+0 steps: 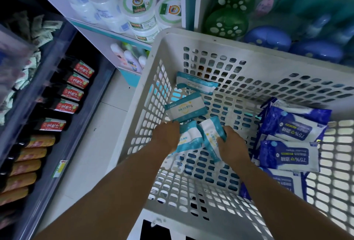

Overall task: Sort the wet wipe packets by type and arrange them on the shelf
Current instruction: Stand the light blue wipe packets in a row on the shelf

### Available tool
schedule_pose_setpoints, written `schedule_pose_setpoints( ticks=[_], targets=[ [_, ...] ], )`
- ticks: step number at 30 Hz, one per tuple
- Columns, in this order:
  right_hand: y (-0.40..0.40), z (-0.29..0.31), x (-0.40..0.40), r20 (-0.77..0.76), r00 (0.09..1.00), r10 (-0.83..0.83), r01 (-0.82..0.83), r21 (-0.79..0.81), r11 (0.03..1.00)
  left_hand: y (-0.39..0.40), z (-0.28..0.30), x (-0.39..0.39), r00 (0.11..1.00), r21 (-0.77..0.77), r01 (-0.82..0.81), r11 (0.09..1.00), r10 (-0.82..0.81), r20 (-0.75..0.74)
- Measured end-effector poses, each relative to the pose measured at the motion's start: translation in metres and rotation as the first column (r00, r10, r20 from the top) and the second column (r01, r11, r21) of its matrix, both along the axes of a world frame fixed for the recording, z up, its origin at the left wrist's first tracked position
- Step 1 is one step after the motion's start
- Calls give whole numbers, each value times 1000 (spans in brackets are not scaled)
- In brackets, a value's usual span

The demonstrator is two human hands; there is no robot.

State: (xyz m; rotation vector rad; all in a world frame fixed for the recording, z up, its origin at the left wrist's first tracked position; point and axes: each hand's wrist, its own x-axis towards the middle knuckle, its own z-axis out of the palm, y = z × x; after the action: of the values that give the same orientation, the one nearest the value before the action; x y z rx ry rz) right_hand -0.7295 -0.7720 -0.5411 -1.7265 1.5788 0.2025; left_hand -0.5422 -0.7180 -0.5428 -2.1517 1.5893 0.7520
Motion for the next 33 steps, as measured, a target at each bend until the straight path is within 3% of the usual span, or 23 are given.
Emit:
schedule_pose_setpoints(
  ticks=[5, 10, 16, 19, 24, 28, 30, 33],
  targets=[
    [-1, 7, 0, 54, 999, 4, -3, -20, 1000, -3, 16, -6, 976, -62, -185, 981, 177, -124],
    [-6, 24, 10, 112, 992, -62, 65, -23, 998, -12, 37, -16, 871, -62, -423, 904, 387, -303],
    [-19, 40, 23, 215, 974, -76, 68, 46, 997, -11, 62, -20, 648, -52, -704, 709, 610, -456],
    [-25, 41, 36, 269, 949, -165, 114, 197, 974, -10, 71, -22, 511, -25, -805, 593, 670, -538],
    [-32, 41, 49, 311, 926, -216, 146, 232, 962, -12, 74, -21, 389, 23, -874, 486, 726, -566],
    [-45, 41, 50, 312, 947, -72, -4, 237, 972, -9, 74, -23, 317, 80, -900, 428, 770, -554],
    [-53, 38, 50, 282, 959, 16, -75, 199, 977, -7, 73, -23, 346, 68, -899, 432, 799, -492],
    [-67, 28, 45, 158, 981, 110, -114, 18, 993, -4, 69, -21, 404, 57, -886, 461, 825, -395]
  ],
)
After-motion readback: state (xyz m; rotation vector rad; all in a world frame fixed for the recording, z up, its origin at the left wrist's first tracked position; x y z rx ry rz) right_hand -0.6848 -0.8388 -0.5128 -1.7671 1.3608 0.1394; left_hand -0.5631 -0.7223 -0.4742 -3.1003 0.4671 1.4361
